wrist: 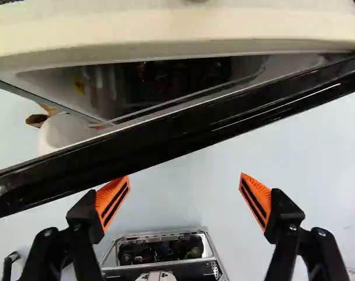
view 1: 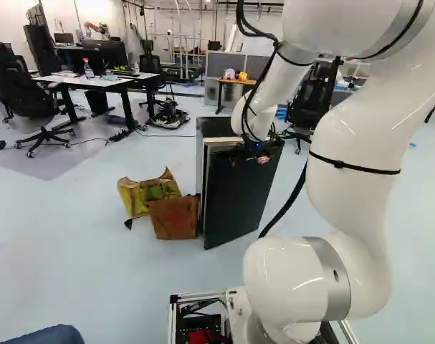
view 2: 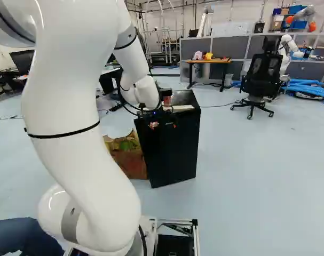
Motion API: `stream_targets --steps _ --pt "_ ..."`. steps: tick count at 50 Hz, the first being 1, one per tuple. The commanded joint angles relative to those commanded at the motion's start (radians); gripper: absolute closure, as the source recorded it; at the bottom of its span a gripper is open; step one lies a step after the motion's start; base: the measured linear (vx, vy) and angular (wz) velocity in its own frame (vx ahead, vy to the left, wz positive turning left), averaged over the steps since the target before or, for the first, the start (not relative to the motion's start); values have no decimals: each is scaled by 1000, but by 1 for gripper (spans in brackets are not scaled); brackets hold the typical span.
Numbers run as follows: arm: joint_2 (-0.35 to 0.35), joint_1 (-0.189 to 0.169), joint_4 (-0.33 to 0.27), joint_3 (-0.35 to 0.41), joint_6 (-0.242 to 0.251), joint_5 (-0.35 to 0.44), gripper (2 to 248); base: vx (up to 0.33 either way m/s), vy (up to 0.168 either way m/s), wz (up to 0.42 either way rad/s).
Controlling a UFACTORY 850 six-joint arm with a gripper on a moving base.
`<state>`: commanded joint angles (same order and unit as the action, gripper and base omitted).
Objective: Grab a drink from the fridge
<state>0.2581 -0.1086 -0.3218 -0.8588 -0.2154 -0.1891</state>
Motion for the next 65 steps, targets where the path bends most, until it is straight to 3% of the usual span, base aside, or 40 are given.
stream_targets --steps 41,65 --pt "75 28 -24 -93 0 46 3 0 0 0" --pt "76 29 -27 -95 0 95 3 0 0 0"
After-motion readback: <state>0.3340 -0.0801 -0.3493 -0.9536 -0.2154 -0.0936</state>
